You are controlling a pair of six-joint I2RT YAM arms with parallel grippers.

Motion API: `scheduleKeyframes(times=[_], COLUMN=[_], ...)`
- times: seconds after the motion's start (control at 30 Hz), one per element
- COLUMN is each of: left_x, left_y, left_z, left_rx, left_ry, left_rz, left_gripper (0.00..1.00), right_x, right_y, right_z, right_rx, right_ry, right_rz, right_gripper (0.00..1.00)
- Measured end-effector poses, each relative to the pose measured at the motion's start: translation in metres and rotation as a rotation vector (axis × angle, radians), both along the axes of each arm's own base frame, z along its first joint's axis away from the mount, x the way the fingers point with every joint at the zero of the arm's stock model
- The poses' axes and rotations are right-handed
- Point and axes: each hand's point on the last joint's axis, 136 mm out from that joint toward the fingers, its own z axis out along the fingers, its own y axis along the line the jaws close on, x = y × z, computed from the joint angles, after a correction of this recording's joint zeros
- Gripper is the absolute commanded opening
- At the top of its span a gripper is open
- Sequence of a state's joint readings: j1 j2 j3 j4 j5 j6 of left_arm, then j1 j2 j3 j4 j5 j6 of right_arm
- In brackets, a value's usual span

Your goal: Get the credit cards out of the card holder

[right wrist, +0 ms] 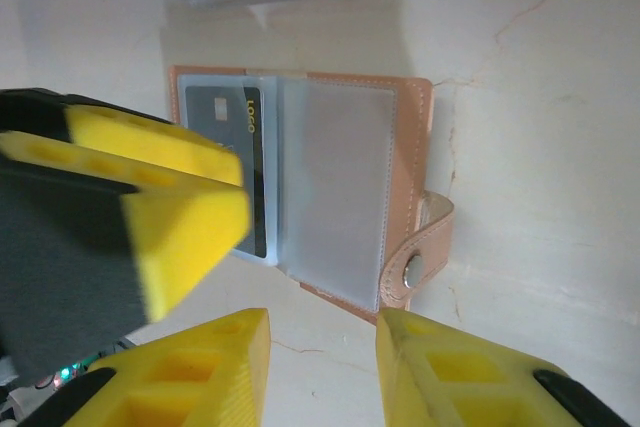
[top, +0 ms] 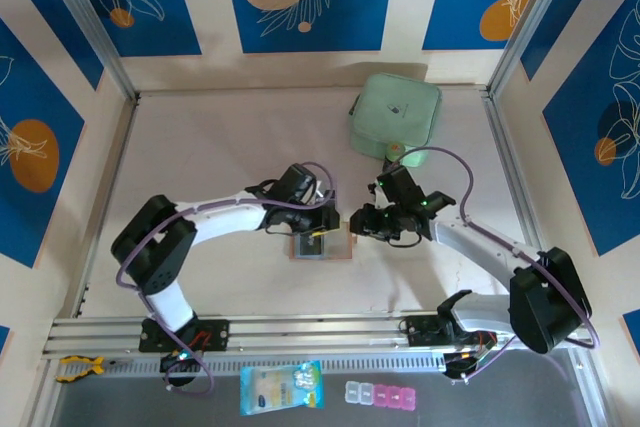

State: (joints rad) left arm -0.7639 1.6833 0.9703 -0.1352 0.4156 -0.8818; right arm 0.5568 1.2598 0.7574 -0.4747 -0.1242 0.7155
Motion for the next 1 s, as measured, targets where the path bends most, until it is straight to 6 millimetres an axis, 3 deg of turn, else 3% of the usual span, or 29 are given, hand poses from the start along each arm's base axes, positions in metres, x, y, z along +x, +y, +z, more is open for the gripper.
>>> scheduleKeyframes(times=[0.27, 0.5, 1.0], left_x=[0.001, -0.006, -0.003], left_y=[0.041, 0.071, 0.080], left_z=[-0.007, -0.027, -0.037], left_rx=[0.019, 0.054, 0.078], left_ry=[0.008, 0.035, 0.032], left_rz=[0.076, 0.115, 0.125], left_gripper=[0.29, 0.24, 0.20], right_x=[0.003, 0.004, 0.006], right_y=[0.025, 0.047, 0.079], right_z=[0.000, -0.010, -0.033], right_rx=[-0.002, -0.017, -0.037], right_ry=[0.012, 0.039, 0.090], right_rz=[0.053, 0.100, 0.159], right_gripper=[0.33, 0.33, 0.33])
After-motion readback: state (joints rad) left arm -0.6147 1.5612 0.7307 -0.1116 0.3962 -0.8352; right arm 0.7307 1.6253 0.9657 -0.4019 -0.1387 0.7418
